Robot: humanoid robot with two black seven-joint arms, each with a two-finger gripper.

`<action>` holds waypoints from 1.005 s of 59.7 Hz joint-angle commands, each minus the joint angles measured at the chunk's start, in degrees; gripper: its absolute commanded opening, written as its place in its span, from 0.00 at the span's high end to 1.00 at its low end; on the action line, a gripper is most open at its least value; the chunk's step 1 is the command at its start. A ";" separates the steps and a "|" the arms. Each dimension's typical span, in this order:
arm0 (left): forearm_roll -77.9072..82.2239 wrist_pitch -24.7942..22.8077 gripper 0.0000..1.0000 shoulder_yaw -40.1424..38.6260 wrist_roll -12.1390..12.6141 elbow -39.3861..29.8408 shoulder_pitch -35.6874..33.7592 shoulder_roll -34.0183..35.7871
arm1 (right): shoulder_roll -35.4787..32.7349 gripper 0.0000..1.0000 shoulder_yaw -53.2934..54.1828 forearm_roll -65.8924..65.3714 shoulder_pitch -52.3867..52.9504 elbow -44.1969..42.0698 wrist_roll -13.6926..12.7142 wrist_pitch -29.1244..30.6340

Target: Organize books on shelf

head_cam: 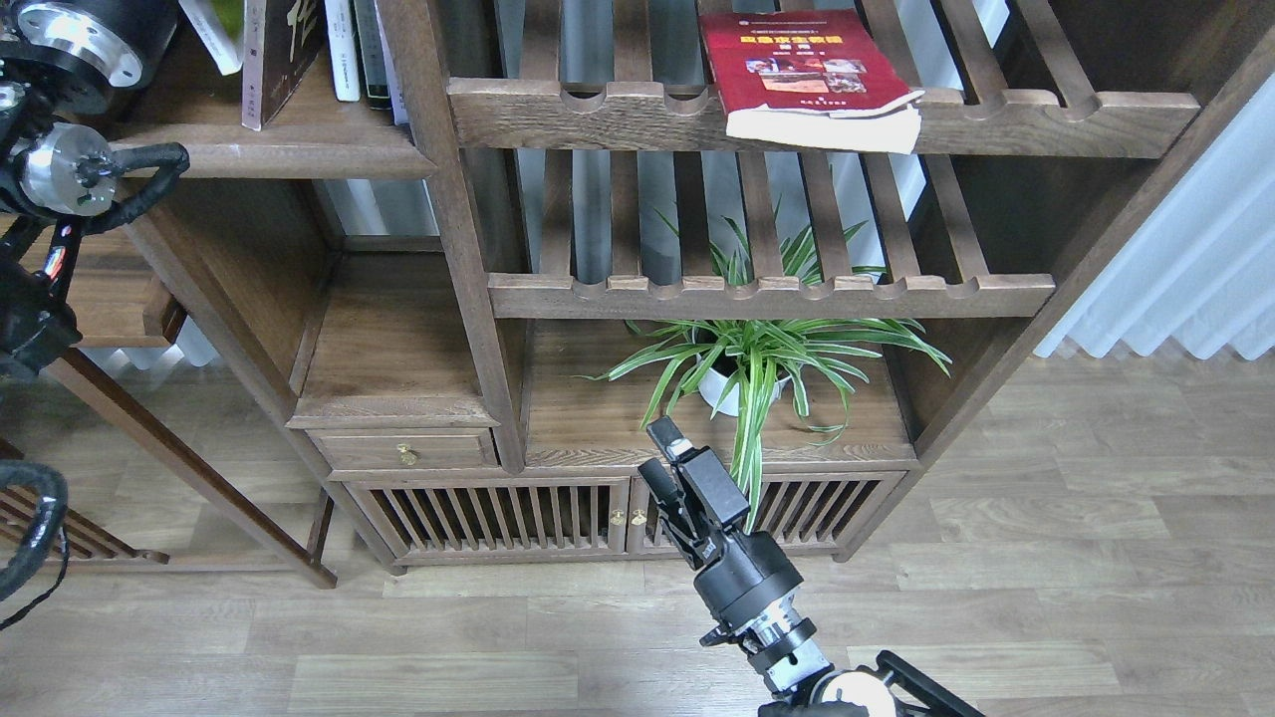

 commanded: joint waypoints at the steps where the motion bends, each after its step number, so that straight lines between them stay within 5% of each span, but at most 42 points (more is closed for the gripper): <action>1: 0.01 -0.09 0.83 0.36 -0.22 -0.14 0.26 0.31 | 0.00 0.02 0.00 0.02 0.02 -0.16 0.05 0.00; 22: 0.19 0.00 0.54 1.41 -0.84 -1.98 1.05 2.86 | 0.00 0.02 0.00 0.03 -0.16 -0.42 0.14 0.00; 60: -0.08 0.09 0.46 -2.10 0.48 -9.54 -0.97 2.86 | 0.00 0.02 0.36 0.03 0.10 -2.27 0.32 0.00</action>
